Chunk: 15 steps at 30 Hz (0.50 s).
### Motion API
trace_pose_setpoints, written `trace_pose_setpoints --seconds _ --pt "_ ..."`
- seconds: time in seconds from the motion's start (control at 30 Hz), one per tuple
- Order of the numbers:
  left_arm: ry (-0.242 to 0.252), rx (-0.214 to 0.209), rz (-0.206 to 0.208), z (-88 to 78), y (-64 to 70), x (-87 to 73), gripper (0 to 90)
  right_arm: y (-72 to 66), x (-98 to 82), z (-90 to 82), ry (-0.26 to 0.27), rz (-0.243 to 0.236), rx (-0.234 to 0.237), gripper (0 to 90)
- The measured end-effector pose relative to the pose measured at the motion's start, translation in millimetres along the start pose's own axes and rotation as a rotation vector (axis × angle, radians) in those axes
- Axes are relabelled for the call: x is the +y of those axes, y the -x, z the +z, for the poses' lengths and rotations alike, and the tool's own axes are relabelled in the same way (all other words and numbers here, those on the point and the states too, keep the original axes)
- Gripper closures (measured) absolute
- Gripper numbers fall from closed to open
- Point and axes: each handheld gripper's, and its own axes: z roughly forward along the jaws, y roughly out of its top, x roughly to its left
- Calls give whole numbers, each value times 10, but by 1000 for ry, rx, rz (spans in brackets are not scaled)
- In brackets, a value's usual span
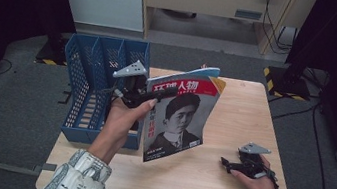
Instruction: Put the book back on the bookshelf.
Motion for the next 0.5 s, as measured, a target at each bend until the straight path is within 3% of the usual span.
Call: trace_pose_setpoints --seconds 0.5 --pt "3 76 -2 -331 -175 161 865 -1 0 1 1 0 -2 167"
